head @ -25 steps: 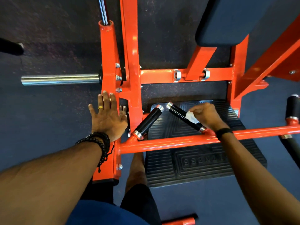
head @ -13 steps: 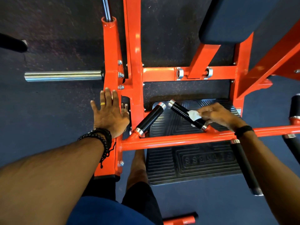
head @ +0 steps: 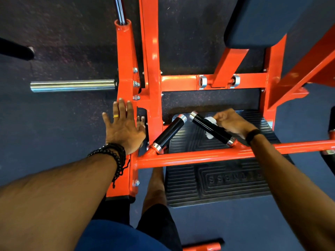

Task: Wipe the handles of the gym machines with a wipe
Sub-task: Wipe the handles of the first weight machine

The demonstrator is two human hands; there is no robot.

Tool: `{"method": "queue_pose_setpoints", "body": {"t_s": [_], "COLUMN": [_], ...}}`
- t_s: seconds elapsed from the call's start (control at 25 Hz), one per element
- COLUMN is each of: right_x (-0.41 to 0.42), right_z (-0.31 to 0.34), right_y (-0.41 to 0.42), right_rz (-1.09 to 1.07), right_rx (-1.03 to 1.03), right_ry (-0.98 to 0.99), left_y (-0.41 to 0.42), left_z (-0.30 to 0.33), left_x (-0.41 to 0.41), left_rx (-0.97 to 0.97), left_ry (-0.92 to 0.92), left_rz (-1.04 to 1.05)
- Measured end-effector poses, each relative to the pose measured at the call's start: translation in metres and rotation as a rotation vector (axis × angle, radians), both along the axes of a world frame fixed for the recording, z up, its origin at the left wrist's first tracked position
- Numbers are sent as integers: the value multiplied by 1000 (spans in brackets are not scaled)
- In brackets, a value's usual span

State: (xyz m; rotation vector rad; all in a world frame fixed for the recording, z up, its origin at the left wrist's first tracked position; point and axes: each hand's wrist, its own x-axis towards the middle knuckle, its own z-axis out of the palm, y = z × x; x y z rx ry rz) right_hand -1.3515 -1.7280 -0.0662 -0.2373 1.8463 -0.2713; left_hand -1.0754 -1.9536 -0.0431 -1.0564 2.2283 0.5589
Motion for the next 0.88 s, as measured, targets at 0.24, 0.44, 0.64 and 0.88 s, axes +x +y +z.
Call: {"method": "queue_pose_setpoints", "body": {"t_s": [0.24, 0.44, 0.64, 0.88], "right_x": [-8, 21, 14, -4], "right_z": [15, -7, -6, 6], "right_y": [-3, -64, -30, 2], "right_rz": [-188, -298, -311, -159], "right_rx": [125, 138, 204, 234], "right_ry": [-306, -273, -463, -566], "left_y": [0, 0, 1, 1], "left_z": [-1, 0, 0, -1], "left_x": [0, 1, -1, 1], "left_rx": [3, -3, 2, 5], "left_ry": [-3, -6, 2, 3], "left_rz": [-4, -11, 7, 5]}}
